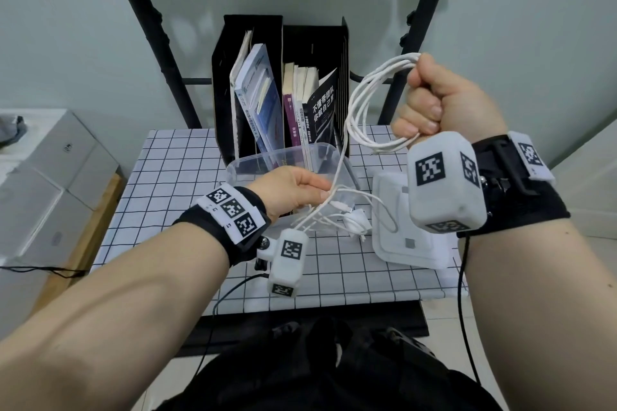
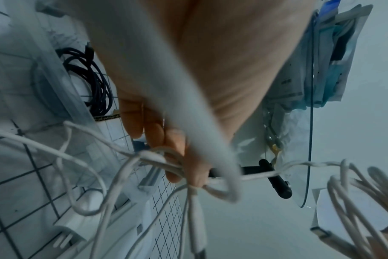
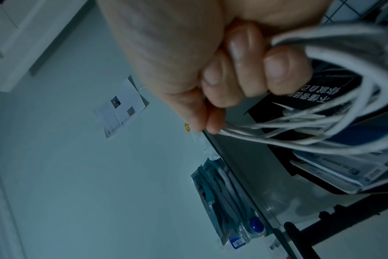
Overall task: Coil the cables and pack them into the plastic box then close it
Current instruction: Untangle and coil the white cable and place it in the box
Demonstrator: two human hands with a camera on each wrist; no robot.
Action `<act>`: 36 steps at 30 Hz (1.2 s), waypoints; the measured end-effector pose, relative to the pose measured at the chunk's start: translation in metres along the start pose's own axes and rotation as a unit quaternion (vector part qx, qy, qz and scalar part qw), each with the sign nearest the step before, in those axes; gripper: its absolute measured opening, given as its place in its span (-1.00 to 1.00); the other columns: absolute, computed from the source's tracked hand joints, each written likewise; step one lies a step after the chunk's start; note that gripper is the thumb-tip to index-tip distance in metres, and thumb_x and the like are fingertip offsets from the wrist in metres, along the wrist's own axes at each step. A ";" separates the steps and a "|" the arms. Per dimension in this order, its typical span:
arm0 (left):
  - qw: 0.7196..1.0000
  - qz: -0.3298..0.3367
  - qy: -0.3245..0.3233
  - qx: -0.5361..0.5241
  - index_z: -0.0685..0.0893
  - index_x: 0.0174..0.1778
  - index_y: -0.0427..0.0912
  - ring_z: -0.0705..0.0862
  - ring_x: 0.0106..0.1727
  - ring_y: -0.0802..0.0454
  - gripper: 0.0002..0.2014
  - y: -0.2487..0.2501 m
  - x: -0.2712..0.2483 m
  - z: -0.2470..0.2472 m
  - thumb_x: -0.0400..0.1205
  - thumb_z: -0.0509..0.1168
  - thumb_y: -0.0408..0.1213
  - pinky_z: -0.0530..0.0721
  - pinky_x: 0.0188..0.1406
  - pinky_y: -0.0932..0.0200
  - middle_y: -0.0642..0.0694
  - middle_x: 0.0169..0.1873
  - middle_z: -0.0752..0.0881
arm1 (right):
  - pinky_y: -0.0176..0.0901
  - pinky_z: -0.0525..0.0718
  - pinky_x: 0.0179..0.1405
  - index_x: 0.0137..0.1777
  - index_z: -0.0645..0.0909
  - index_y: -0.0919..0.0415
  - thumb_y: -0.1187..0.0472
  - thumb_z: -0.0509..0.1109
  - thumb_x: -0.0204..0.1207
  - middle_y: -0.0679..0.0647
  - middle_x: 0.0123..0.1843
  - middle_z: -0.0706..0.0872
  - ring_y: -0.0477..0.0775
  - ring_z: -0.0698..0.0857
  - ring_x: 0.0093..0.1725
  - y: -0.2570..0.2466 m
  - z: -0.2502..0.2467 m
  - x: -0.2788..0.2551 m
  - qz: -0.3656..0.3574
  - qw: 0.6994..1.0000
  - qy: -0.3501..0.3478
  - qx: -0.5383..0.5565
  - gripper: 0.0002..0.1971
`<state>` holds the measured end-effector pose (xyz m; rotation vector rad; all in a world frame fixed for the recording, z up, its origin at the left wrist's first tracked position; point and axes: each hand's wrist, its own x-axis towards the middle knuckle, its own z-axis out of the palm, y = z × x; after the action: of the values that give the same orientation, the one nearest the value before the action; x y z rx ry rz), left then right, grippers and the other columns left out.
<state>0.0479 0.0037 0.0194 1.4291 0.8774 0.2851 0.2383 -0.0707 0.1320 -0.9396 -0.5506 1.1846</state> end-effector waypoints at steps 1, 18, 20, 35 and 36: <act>1.000 -0.005 0.009 -0.006 0.77 -0.08 -0.13 0.71 -0.09 -0.02 -0.83 0.000 0.001 0.001 0.50 0.44 -0.46 0.61 0.21 -0.01 -0.04 -0.18 0.82 | -0.18 0.00 -0.48 -0.34 0.47 0.16 0.10 0.24 0.68 -0.07 -0.72 0.21 -0.10 0.13 -0.73 0.001 -0.001 0.000 0.000 1.000 0.008 -0.008 -0.67; 0.997 -0.062 0.017 0.033 0.65 -0.15 -0.19 0.65 -0.13 -0.15 -0.68 -0.014 0.004 -0.002 0.41 0.36 -0.73 0.72 0.11 -0.14 -0.24 -0.19 0.63 | -0.17 -0.01 -0.40 -0.35 0.50 0.14 0.04 0.23 0.68 -0.08 -0.69 0.18 -0.09 0.09 -0.69 -0.008 -0.013 0.004 -0.031 0.997 0.066 0.019 -0.64; 0.996 -0.072 0.024 0.037 0.64 -0.16 -0.22 0.68 -0.33 0.02 -0.75 -0.015 0.005 -0.003 0.45 0.38 -0.67 0.75 -0.24 0.15 -0.12 -0.32 0.67 | -0.16 -0.01 -0.40 -0.34 0.49 0.14 0.04 0.24 0.68 -0.08 -0.68 0.17 -0.08 0.08 -0.67 -0.008 -0.013 0.003 -0.033 0.997 0.071 0.020 -0.65; 0.992 0.127 -0.013 -0.020 0.51 0.37 -0.19 0.59 0.36 0.05 -0.53 0.028 0.014 0.016 0.55 0.30 -0.60 0.51 0.40 0.17 -0.05 0.26 0.63 | -0.27 0.26 -0.64 -0.32 0.51 0.17 0.07 0.22 0.68 -0.07 -0.71 0.21 -0.10 0.13 -0.72 -0.009 0.009 -0.002 -0.016 1.000 -0.024 0.009 -0.66; 0.990 0.132 -0.029 -0.036 0.50 0.37 -0.23 0.59 0.35 0.04 -0.55 0.031 0.014 0.021 0.56 0.28 -0.60 0.51 0.41 0.15 -0.08 0.25 0.64 | -0.27 0.26 -0.64 -0.32 0.51 0.17 0.07 0.22 0.68 -0.07 -0.71 0.20 -0.10 0.13 -0.72 -0.009 0.010 -0.002 -0.014 0.999 -0.028 0.017 -0.66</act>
<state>0.0812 0.0028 0.0411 1.4782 0.6231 0.4678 0.2343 -0.0702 0.1450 -0.8687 -0.5844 1.1939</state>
